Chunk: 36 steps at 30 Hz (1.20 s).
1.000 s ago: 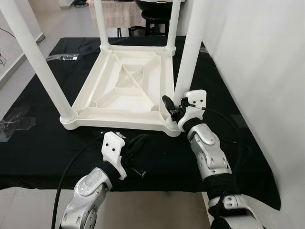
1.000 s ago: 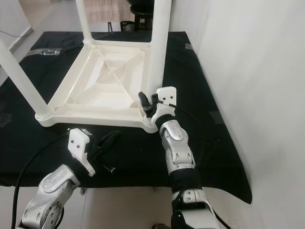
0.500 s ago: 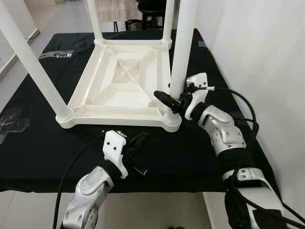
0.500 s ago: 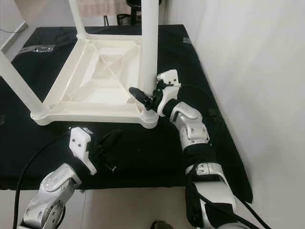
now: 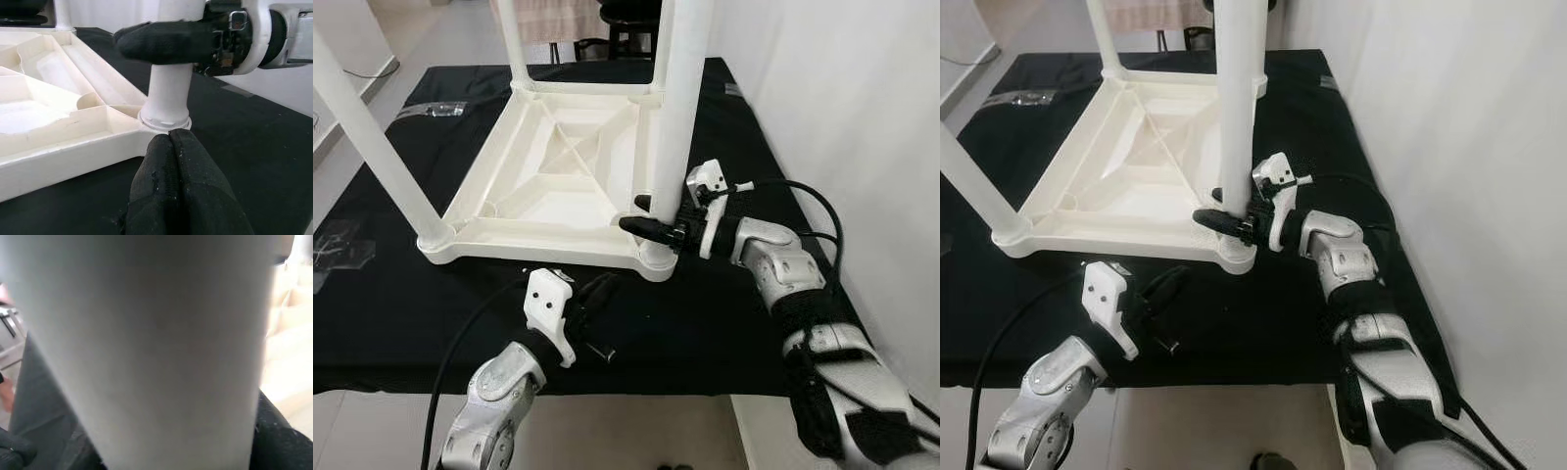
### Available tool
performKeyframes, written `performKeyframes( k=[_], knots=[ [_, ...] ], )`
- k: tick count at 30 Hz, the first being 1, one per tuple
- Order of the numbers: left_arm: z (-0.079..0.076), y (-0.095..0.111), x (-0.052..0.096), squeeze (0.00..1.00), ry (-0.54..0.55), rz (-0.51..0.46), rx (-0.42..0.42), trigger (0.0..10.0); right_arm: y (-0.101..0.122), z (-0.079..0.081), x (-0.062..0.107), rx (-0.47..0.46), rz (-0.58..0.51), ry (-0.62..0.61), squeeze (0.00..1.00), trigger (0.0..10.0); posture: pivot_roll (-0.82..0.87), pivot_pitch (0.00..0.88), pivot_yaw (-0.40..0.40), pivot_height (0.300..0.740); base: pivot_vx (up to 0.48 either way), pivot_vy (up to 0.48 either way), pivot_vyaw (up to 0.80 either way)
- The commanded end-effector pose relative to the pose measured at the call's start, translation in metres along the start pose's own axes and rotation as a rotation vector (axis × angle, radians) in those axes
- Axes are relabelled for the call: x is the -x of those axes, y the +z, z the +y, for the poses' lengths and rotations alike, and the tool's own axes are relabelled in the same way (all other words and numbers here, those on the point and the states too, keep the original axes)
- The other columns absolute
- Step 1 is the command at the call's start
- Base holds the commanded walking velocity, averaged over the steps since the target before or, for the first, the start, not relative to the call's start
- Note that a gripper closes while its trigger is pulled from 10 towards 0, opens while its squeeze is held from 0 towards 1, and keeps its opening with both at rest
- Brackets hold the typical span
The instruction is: Building children table
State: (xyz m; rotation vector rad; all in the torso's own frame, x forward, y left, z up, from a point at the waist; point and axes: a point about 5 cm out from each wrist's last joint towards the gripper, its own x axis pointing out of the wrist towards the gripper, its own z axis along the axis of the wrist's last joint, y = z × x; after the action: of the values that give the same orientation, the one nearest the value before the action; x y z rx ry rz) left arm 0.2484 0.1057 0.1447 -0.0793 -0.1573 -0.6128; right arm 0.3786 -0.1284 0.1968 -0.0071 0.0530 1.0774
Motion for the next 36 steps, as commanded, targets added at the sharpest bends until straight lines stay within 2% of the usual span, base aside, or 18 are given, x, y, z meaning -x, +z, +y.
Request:
performKeyframes(
  k=[1, 10, 13, 14, 15, 16, 17, 18, 19, 23, 24, 27, 28, 31, 32, 33, 34, 36],
  knots=[
    [0.0, -0.002, 0.002, 0.0, 0.005, 0.018, -0.004, 10.0, -0.009, 0.0, -0.001, -0.067, -0.001, -0.002, 0.0, 0.0, 0.08, 0.133, -0.021, 0.74, 0.0, 0.0, 0.0],
    [-0.001, -0.002, 0.002, 0.0, 0.009, 0.022, -0.017, 10.0, -0.03, -0.01, 0.01, -0.056, 0.062, -0.197, 0.0, 0.0, 0.08, 0.136, -0.026, 0.74, 0.0, 0.0, 0.0],
    [0.0, -0.001, 0.004, 0.0, 0.024, 0.017, -0.03, 10.0, -0.06, -0.015, 0.037, -0.087, 0.144, -0.51, 0.0, 0.0, 0.07, 0.144, -0.031, 0.74, 0.0, 0.0, 0.0],
    [0.002, -0.001, 0.005, 0.0, 0.027, 0.016, -0.033, 10.0, -0.072, -0.01, 0.045, -0.144, 0.142, -0.811, 0.0, 0.0, 0.06, 0.15, -0.031, 0.74, 0.0, 0.0, 0.0],
    [0.003, 0.0, 0.005, 0.0, 0.028, 0.016, -0.036, 10.0, -0.079, 0.011, 0.045, -0.209, 0.126, -0.904, 0.0, 0.0, 0.05, 0.157, -0.021, 0.74, 0.0, 0.0, 0.0],
    [0.003, 0.0, 0.005, 0.0, 0.028, 0.016, -0.036, 10.0, -0.079, 0.011, 0.045, -0.209, 0.126, -0.904, 0.0, 0.0, 0.05, 0.157, -0.021, 0.74, 0.0, 0.0, 0.0],
    [0.003, 0.0, 0.006, 0.0, 0.028, 0.016, -0.036, 10.0, -0.082, 0.036, 0.039, -0.25, 0.106, -0.874, 0.0, 0.0, 0.05, 0.157, -0.021, 0.74, 0.0, 0.0, 0.0],
    [0.003, 0.0, 0.006, 0.0, 0.028, 0.016, -0.036, 10.0, -0.082, 0.036, 0.039, -0.25, 0.106, -0.874, 0.0, 0.0, 0.05, 0.157, -0.021, 0.74, 0.0, 0.0, 0.0],
    [0.005, 0.0, 0.005, 0.0, 0.026, 0.019, -0.037, 10.0, -0.08, 0.054, 0.029, -0.209, 0.103, -0.813, 0.0, 0.0, 0.04, 0.155, -0.002, 0.74, 0.0, 0.0, 0.0],
    [0.005, -0.002, 0.003, 0.0, 0.021, 0.024, -0.03, 10.0, -0.073, 0.05, 0.017, -0.162, 0.121, -0.731, 0.0, 0.0, 0.05, 0.137, -0.009, 0.74, 0.0, 0.0, 0.0],
    [0.005, -0.003, 0.003, 0.0, 0.027, 0.026, -0.035, 10.0, -0.067, 0.043, 0.012, -0.138, 0.127, -0.732, 0.0, 10.0, 0.04, 0.132, -0.003, 0.74, 0.0, 0.0, 0.0],
    [0.006, -0.003, 0.002, 0.0, 0.04, 0.024, -0.039, 10.0, -0.061, 0.04, 0.007, -0.119, 0.13, -0.715, 0.0, 10.0, 0.04, 0.13, -0.009, 0.74, 0.0, 0.0, 0.0],
    [0.006, -0.003, 0.003, 0.0, 0.049, 0.022, -0.04, 10.0, -0.057, 0.041, 0.002, -0.114, 0.114, -0.681, 1.0, 10.0, 0.05, 0.124, -0.013, 0.74, 0.0, 0.0, 0.0],
    [0.006, -0.003, 0.002, 0.0, 0.053, 0.02, -0.04, 10.0, -0.054, 0.04, -0.001, -0.115, 0.095, -0.666, 1.0, 10.0, 0.05, 0.124, -0.013, 0.74, 0.0, 0.0, 0.0],
    [0.006, -0.004, 0.003, 0.0, 0.045, 0.022, -0.031, 10.0, -0.041, 0.036, -0.005, -0.092, 0.049, -0.643, 0.49, 10.0, 0.04, 0.12, -0.009, 0.74, 0.0, 0.0, 0.0],
    [0.006, -0.004, 0.003, 0.0, 0.045, 0.022, -0.031, 10.0, -0.041, 0.036, -0.005, -0.092, 0.049, -0.643, 0.49, 10.0, 0.04, 0.12, -0.009, 0.74, 0.0, 0.0, 0.0],
    [0.006, -0.005, 0.003, 0.0, 0.033, 0.026, -0.019, 10.0, -0.021, 0.032, -0.008, -0.056, -0.009, -0.586, 0.0, 10.0, 0.04, 0.118, -0.008, 0.74, 0.0, 0.0, 0.0],
    [0.005, -0.005, 0.003, 0.0, 0.03, 0.027, -0.016, 10.0, -0.013, 0.03, -0.008, -0.033, -0.023, -0.571, 0.0, 10.0, 0.05, 0.116, -0.009, 0.74, 0.0, 0.0, 0.0]
  ],
)
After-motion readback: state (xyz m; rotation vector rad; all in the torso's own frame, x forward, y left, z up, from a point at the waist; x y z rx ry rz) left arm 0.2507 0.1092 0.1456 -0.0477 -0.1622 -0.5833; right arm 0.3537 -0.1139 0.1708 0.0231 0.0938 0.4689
